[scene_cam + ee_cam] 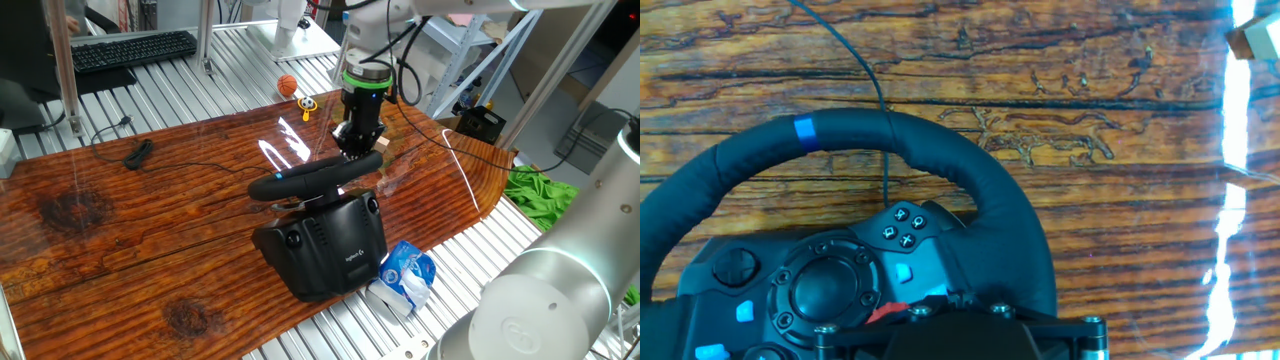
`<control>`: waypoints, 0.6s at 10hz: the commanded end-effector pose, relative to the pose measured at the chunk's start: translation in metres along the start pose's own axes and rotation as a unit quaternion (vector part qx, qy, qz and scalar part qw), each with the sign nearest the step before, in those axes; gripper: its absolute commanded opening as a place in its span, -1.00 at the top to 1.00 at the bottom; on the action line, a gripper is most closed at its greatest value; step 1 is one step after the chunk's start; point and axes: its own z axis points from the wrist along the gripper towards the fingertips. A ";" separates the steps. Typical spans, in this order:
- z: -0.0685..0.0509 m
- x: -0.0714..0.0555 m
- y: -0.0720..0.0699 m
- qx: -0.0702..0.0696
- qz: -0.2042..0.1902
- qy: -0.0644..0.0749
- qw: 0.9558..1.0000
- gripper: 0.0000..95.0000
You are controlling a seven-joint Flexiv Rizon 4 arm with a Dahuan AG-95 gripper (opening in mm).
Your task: Rotate the steering wheel 90 degrees counterclockwise
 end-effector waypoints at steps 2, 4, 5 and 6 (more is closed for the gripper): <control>0.000 0.000 0.000 0.025 0.013 0.027 0.999 1.00; 0.000 0.000 0.000 0.025 0.015 0.035 0.999 1.00; 0.000 0.000 0.000 0.023 0.015 0.038 0.999 1.00; 0.000 0.000 0.000 0.023 0.015 0.049 0.998 1.00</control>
